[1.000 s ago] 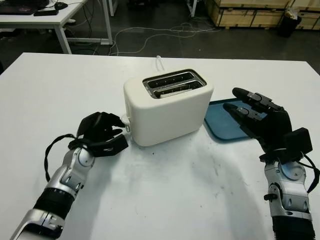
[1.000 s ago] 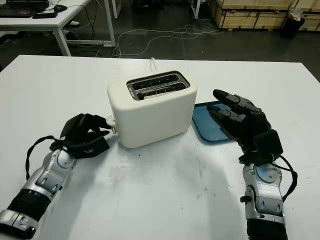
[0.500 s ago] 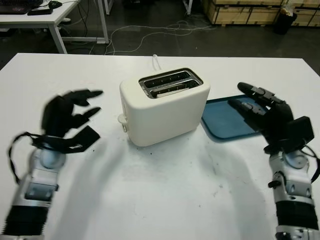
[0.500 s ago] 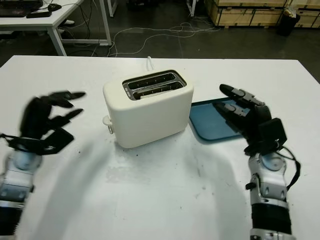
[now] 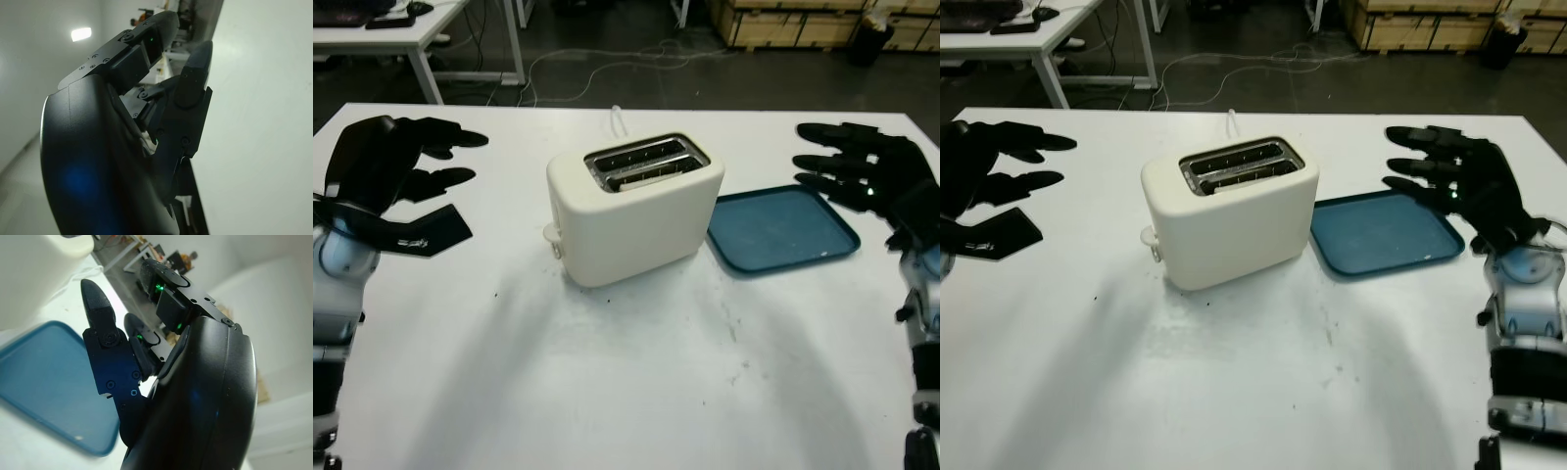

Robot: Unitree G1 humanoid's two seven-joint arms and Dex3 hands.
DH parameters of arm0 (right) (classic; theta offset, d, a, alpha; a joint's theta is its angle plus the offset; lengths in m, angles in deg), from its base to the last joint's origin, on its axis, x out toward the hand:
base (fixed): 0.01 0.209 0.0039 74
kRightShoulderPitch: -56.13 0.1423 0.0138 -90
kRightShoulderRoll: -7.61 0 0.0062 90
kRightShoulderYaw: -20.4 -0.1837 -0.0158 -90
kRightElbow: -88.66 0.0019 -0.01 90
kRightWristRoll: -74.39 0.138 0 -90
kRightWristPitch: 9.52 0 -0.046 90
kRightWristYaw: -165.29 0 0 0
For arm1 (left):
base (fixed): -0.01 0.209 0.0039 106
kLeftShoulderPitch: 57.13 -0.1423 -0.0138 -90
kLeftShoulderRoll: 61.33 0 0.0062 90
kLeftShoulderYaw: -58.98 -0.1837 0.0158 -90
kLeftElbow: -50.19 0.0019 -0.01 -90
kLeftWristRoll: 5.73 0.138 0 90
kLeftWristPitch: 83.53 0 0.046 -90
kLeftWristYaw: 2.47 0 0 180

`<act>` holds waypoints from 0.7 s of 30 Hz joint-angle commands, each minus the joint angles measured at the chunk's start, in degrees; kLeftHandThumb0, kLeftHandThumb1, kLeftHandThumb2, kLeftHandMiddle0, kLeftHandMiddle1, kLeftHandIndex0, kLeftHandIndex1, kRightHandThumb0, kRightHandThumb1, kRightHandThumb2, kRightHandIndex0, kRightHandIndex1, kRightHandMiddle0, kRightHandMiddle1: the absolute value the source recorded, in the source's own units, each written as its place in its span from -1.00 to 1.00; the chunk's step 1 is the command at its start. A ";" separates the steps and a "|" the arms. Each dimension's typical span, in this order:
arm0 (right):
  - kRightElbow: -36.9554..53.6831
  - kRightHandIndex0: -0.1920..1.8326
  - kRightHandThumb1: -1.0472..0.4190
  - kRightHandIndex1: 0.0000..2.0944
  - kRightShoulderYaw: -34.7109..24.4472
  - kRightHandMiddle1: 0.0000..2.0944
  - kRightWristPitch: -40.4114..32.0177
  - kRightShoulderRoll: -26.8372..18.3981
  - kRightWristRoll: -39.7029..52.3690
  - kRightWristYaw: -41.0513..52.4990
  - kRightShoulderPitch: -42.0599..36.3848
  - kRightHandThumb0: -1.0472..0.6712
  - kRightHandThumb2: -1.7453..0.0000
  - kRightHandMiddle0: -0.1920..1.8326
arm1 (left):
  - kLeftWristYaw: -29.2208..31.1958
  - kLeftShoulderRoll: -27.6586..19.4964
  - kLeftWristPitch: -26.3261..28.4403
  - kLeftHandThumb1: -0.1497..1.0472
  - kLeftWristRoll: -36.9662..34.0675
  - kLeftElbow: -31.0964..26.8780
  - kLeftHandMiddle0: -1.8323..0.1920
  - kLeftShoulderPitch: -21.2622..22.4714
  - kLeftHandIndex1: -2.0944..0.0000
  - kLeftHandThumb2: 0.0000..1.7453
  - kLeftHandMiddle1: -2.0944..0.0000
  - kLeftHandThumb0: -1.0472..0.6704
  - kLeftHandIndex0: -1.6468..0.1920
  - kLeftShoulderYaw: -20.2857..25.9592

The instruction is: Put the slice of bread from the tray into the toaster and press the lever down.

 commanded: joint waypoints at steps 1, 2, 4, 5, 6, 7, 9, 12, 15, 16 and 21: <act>-1.18 0.11 -0.58 -0.99 1.28 -0.99 1.62 -1.48 -1.03 1.20 2.24 -0.24 1.00 0.01 | 1.73 -0.97 0.39 0.51 1.18 0.14 -0.15 2.17 0.95 -1.00 0.43 -0.48 -0.41 -1.58; -1.58 0.11 -0.58 -0.99 1.87 -0.99 2.36 -1.93 -1.81 1.30 2.90 -0.26 1.00 0.01 | 2.40 -0.88 0.79 0.50 1.48 -0.09 -0.16 2.78 0.95 -1.00 0.44 -0.47 -0.41 -2.07; -2.01 0.11 -0.57 -0.99 3.11 -0.99 4.02 -2.65 -3.89 0.73 3.91 -0.23 1.00 0.02 | 3.31 -0.46 1.23 0.47 1.70 -0.47 -0.18 3.87 0.96 -1.00 0.45 -0.44 -0.42 -2.75; -2.13 0.12 -0.56 -0.99 3.62 -0.99 4.66 -2.86 -4.94 0.31 4.31 -0.20 1.00 0.02 | 3.54 -0.26 1.27 0.47 1.70 -0.63 -0.19 4.27 0.95 -1.00 0.45 -0.44 -0.43 -2.98; -2.21 0.12 -0.55 -0.99 4.23 -0.99 5.04 -3.06 -6.07 -0.07 4.75 -0.18 1.00 0.03 | 3.73 -0.02 1.36 0.46 1.64 -1.04 -0.20 4.53 0.95 -1.00 0.44 -0.44 -0.44 -3.20; -1.97 0.12 -0.55 -0.99 4.83 -0.98 4.81 -3.24 -7.16 -0.30 5.09 -0.16 1.00 0.03 | 3.58 0.28 1.14 0.45 1.63 -1.38 -0.21 4.64 0.95 -1.00 0.44 -0.43 -0.44 -3.39; -0.62 0.12 -0.55 -0.99 5.78 -0.99 3.33 -3.24 -9.01 -0.71 5.36 -0.15 1.00 0.03 | 3.37 0.89 1.23 0.45 1.93 -2.49 -0.22 4.32 0.95 -1.00 0.43 -0.43 -0.45 -3.76; 0.14 0.11 -0.55 -1.00 6.28 -0.99 2.82 -2.28 -9.56 -1.23 5.20 -0.10 1.00 0.03 | 3.00 1.68 1.66 0.45 2.43 -4.02 -0.20 3.18 0.96 -1.00 0.43 -0.40 -0.45 -4.10; -0.03 0.11 -0.54 -1.00 6.50 -1.00 3.42 -1.50 -9.36 -1.92 4.94 -0.04 1.00 0.03 | 1.87 2.57 1.56 0.46 3.20 -4.48 -0.20 2.01 0.96 -1.00 0.42 -0.38 -0.45 -4.02; -0.06 0.11 -0.54 -1.00 6.52 -1.00 3.45 -1.40 -9.40 -2.13 4.80 -0.04 1.00 0.02 | 1.35 3.00 1.59 0.46 3.37 -4.64 -0.20 1.56 0.96 -1.00 0.41 -0.38 -0.45 -3.86; 0.59 0.09 -0.56 -1.00 6.25 -1.00 2.20 -1.05 -8.72 -2.07 3.91 -0.04 1.00 0.00 | -0.15 4.48 2.09 0.49 3.77 -5.46 -0.15 0.00 0.97 -1.00 0.32 -0.37 -0.45 -3.17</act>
